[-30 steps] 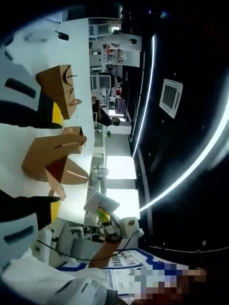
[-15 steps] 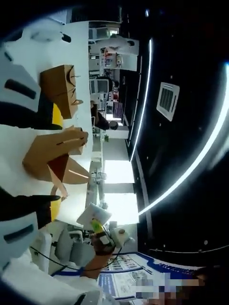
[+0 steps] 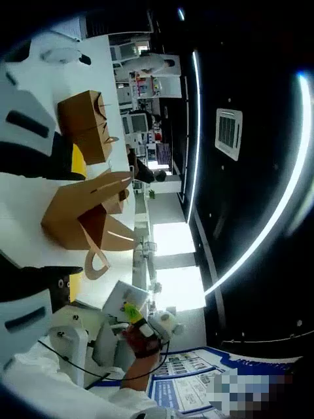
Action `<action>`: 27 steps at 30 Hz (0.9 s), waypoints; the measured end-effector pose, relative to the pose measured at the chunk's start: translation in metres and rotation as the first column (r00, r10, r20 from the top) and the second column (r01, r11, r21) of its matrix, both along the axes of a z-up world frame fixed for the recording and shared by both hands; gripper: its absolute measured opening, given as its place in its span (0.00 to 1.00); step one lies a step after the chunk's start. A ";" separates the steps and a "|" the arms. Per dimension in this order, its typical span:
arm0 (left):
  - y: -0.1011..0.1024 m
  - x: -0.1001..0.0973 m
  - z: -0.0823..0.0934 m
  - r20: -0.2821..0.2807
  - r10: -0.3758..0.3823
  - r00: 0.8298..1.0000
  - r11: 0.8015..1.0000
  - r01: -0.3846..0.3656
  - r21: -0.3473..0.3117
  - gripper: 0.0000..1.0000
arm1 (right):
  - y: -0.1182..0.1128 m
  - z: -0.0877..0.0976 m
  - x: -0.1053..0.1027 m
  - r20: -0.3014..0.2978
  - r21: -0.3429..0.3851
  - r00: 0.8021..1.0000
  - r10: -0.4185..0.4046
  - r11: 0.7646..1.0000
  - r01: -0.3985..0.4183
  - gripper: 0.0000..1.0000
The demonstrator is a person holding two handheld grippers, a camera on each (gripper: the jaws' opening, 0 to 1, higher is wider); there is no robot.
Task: Pick up one paper box from the group, open the paper box, and remove the item inside
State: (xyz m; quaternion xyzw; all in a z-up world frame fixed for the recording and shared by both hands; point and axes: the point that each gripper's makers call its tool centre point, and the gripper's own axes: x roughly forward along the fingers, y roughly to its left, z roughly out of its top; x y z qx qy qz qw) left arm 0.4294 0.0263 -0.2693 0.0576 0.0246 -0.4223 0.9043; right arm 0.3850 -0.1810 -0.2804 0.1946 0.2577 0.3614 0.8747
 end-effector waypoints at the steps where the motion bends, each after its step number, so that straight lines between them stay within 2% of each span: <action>1: -0.002 -0.002 -0.003 -0.001 -0.004 1.000 1.000 0.004 0.006 0.53 | 0.001 -0.003 0.001 -0.008 0.006 1.000 -0.001 1.000 0.001 0.09; 8: -0.009 0.004 -0.026 -0.028 0.006 1.000 1.000 -0.006 0.019 0.53 | 0.018 -0.021 0.001 -0.060 0.056 0.998 0.012 0.998 -0.009 0.09; 12: -0.018 0.020 -0.040 -0.031 0.029 0.999 0.999 -0.028 0.047 0.53 | 0.030 -0.031 0.005 -0.075 0.059 0.997 0.033 0.998 -0.028 0.09; 14: -0.023 0.026 -0.042 -0.037 0.039 0.999 0.999 -0.038 0.028 0.53 | 0.034 -0.034 0.009 -0.087 0.074 0.996 0.037 0.997 -0.031 0.09; 17: -0.030 0.037 -0.048 -0.025 0.064 0.998 0.997 -0.063 0.050 0.52 | 0.038 -0.039 0.014 -0.101 0.083 0.994 0.041 0.996 -0.033 0.09; 20: -0.036 0.048 -0.054 -0.046 0.078 0.996 0.996 -0.076 0.042 0.50 | 0.043 -0.044 0.019 -0.122 0.096 0.992 0.043 0.995 -0.031 0.09; 27: -0.045 0.060 -0.061 -0.068 0.089 0.994 0.996 -0.086 0.038 0.46 | 0.054 -0.048 0.019 -0.145 0.124 0.988 0.057 0.992 -0.039 0.09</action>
